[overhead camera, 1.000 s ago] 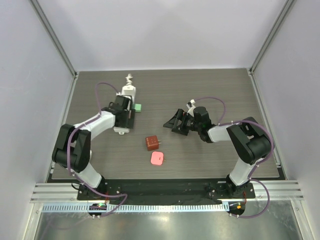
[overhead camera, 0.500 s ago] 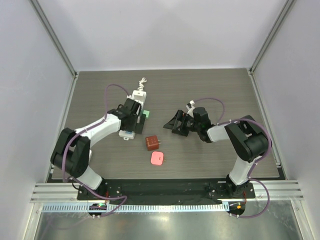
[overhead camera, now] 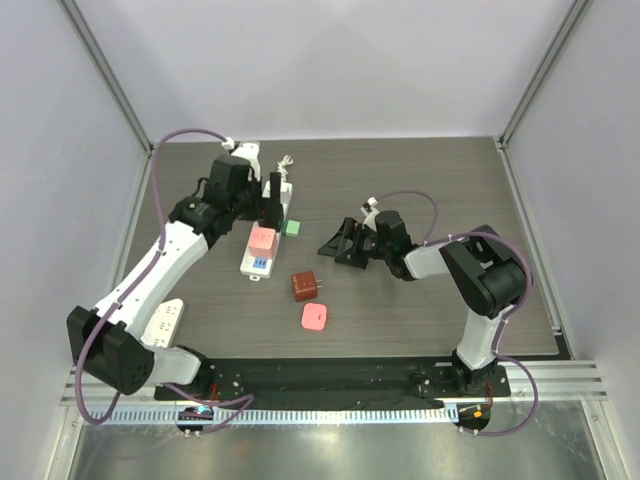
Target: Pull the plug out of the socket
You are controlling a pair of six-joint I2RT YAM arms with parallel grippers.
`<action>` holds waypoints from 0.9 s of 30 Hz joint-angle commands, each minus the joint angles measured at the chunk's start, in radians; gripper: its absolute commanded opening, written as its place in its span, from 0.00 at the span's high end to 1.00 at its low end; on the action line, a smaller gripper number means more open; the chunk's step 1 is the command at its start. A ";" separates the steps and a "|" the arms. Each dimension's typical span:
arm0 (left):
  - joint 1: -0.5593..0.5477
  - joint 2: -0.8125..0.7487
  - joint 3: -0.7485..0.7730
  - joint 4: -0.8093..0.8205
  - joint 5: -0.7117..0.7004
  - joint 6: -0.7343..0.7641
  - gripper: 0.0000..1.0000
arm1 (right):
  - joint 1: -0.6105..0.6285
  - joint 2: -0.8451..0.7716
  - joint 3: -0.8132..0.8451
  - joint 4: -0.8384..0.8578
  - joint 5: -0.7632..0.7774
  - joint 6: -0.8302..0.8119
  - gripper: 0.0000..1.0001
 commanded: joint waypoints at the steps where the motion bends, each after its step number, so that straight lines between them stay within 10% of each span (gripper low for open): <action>1: 0.039 0.049 0.086 -0.041 0.071 -0.039 0.02 | 0.027 0.057 0.076 -0.015 0.016 -0.028 0.14; 3: 0.065 0.085 0.126 -0.035 0.121 -0.060 0.08 | 0.032 0.074 0.108 -0.007 0.014 -0.007 0.15; 7: 0.131 0.165 0.091 0.101 0.293 -0.151 0.54 | 0.041 0.123 0.206 -0.018 0.031 0.009 0.18; 13: 0.183 0.246 0.065 0.201 0.408 -0.221 0.84 | 0.045 0.239 0.330 -0.021 -0.001 0.049 0.23; 27: 0.236 0.323 -0.006 0.278 0.468 -0.270 0.98 | 0.050 0.362 0.544 -0.188 0.021 0.009 0.27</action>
